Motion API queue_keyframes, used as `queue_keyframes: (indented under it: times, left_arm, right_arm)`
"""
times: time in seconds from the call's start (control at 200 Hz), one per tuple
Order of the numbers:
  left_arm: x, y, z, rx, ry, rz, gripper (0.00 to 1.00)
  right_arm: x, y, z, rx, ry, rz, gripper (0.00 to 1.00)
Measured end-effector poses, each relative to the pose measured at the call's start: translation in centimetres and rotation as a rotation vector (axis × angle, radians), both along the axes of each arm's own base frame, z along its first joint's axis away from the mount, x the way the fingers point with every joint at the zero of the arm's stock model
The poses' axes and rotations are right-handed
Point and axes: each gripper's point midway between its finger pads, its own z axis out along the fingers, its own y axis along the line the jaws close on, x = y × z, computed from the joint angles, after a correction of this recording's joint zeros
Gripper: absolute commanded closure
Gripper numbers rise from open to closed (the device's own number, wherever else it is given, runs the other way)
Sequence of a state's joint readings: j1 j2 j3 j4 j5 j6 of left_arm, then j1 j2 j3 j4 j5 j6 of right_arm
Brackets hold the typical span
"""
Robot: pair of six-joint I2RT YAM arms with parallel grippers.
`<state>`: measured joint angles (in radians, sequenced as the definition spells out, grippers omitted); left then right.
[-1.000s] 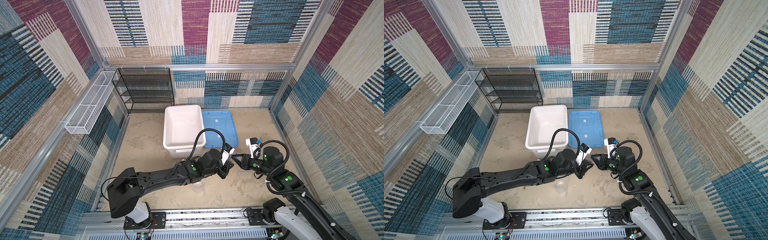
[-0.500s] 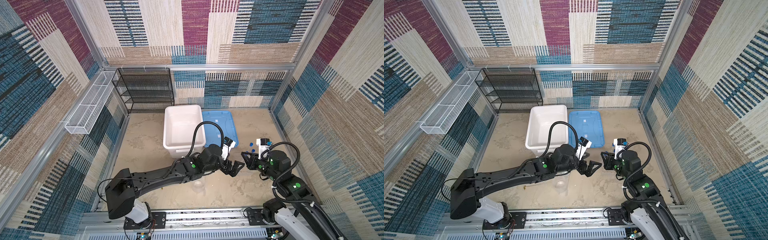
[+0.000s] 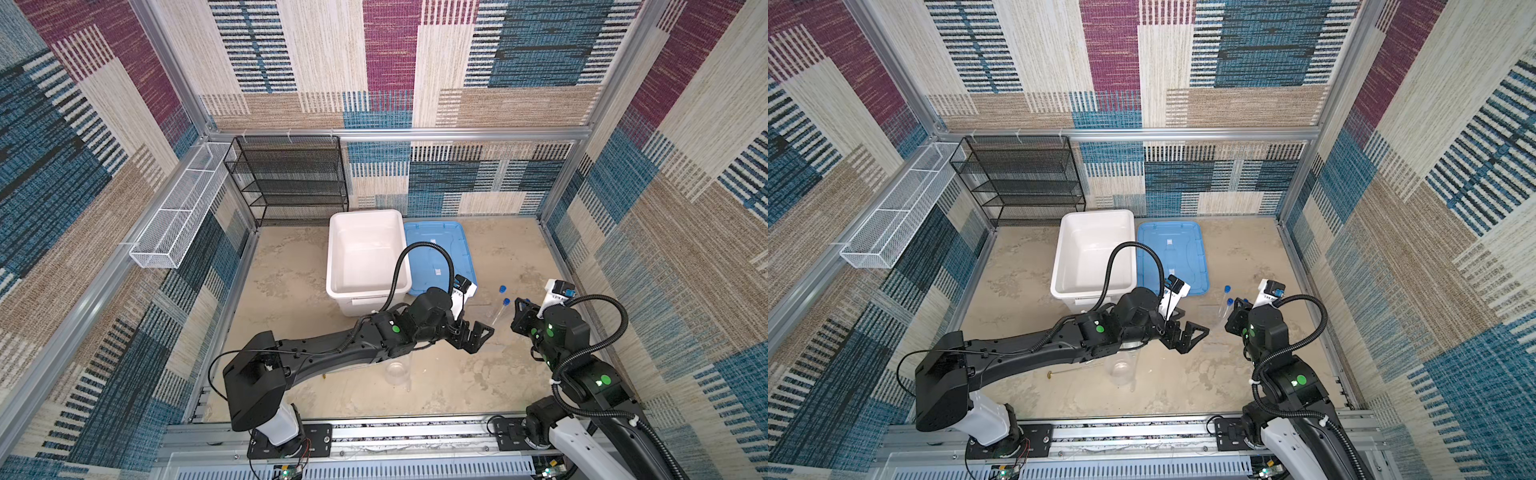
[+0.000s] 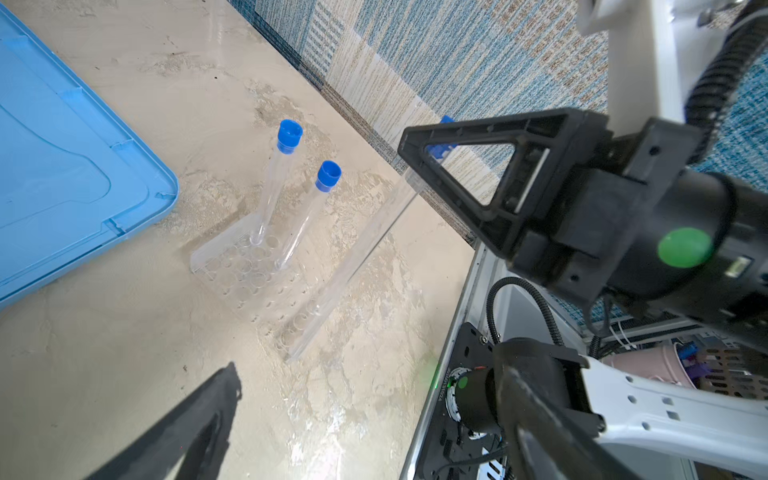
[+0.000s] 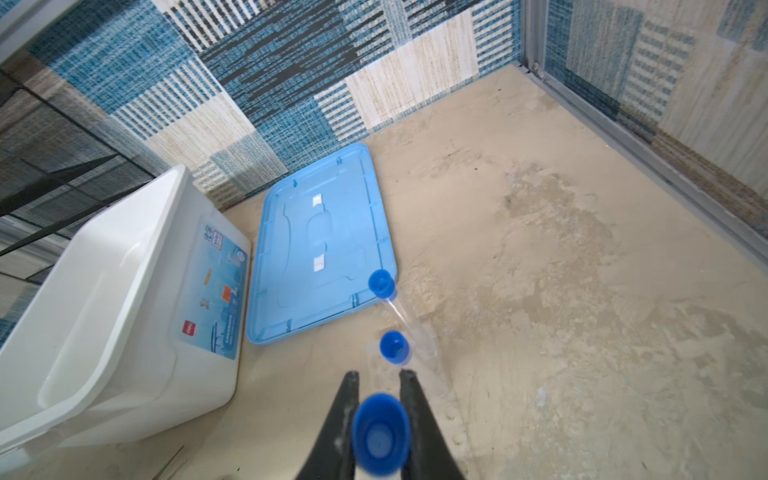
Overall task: Organize the chemistry lab equipment
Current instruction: 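Open the left gripper while the right gripper carries the tube toward the rack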
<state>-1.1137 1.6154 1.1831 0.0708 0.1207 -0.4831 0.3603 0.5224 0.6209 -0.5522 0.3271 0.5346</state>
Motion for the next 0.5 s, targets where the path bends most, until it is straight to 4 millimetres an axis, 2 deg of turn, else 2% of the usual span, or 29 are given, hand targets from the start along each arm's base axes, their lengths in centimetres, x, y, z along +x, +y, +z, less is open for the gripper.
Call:
queue_keyframes:
  times: [0.1,0.336,0.501]
  left_arm:
    - [0.6,-0.5,-0.8,0.032,0.008,0.013,0.01]
    - [1.7,-1.4,-4.4,0.131,0.057,0.024,0.00]
    - [2.6,-2.6,-6.1,0.184,0.076,0.036,0.04]
  right_arm:
    - [0.3,-0.4,-0.7,-0.023,0.027,-0.024,0.85]
    - [0.6,-1.6,-1.6,-0.070,0.066,-0.099,0.86]
    - [0.7,-2.3,-2.3,-0.095,0.076,-0.138,0.86]
